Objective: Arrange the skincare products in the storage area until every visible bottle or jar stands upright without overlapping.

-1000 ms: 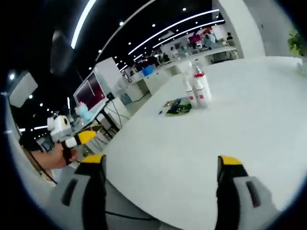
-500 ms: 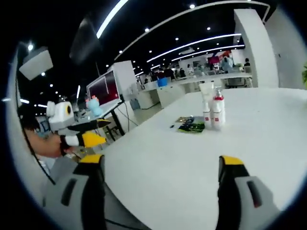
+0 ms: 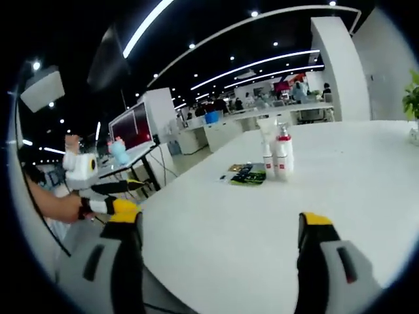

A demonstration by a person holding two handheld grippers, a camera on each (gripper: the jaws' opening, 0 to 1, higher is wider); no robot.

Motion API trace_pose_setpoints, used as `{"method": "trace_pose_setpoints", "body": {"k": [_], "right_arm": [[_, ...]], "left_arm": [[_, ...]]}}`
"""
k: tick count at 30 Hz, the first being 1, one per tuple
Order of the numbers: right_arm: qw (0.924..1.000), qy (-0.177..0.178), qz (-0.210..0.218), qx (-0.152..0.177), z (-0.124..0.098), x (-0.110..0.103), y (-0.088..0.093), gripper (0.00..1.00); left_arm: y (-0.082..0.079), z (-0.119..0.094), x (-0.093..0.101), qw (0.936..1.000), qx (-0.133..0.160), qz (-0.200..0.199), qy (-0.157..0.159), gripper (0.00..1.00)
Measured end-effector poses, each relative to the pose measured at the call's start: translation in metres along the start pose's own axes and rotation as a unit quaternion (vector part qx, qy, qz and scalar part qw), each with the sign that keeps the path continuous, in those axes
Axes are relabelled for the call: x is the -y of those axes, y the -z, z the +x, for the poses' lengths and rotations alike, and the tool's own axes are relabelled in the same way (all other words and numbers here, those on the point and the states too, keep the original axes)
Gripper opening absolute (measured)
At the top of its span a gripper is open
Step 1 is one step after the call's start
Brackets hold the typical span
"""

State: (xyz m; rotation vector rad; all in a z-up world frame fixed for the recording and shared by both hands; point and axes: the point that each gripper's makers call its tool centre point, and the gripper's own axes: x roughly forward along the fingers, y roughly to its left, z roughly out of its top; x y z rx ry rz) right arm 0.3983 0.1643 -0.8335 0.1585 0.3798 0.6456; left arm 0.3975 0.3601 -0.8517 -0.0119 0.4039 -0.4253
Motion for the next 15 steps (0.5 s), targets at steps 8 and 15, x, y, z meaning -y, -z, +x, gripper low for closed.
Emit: {"method": "trace_pose_setpoints", "body": {"k": [8,15], "right_arm": [[0.9999,0.011,0.003,-0.01,-0.0047,0.0046,0.0046,1.0],[0.9997,0.012,-0.005,-0.021,-0.0051,0.0028,0.0096,1.0]], "left_arm": [[0.0025,-0.0022,-0.0029,1.0,-0.006,-0.007,-0.001,0.93],[0.0093,-0.0038,-0.0004,0.9998,-0.019,0.001,0.001,0.91]]}}
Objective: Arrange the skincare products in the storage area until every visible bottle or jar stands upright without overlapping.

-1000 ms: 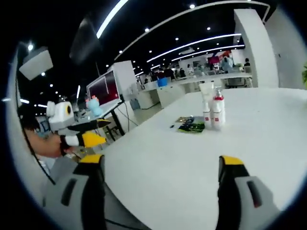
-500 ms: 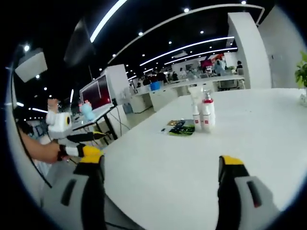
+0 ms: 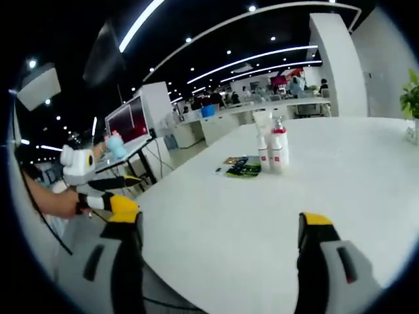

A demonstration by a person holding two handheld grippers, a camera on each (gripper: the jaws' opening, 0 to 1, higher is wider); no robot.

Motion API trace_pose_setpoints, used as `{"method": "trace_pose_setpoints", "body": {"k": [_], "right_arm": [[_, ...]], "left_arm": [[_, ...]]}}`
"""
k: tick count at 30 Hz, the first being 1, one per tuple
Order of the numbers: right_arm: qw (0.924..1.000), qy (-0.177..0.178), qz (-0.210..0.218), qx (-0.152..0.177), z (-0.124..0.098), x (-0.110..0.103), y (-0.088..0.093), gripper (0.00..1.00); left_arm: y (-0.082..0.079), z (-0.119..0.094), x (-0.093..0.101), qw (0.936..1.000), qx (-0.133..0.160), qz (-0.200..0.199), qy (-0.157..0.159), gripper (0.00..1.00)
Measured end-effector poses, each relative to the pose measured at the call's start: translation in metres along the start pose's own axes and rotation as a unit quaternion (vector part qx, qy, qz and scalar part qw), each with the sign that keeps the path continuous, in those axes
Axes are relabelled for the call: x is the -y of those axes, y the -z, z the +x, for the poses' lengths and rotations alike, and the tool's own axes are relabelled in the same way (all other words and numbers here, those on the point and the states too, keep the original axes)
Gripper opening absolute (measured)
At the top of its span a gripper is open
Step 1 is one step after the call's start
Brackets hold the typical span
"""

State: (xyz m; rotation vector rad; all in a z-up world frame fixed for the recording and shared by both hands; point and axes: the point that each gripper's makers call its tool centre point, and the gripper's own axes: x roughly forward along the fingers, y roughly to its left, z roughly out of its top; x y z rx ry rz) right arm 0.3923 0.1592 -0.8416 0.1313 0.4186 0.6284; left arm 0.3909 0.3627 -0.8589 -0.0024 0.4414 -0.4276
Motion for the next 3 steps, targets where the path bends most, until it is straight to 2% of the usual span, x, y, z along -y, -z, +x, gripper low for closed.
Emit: {"method": "trace_pose_setpoints", "body": {"k": [3], "right_arm": [[1.0,0.001,0.0,0.001,-0.0002,0.0009,0.0003,1.0]], "left_arm": [[0.0021,0.0003,0.0046,0.9999,-0.003,0.009,0.007,0.92]]}}
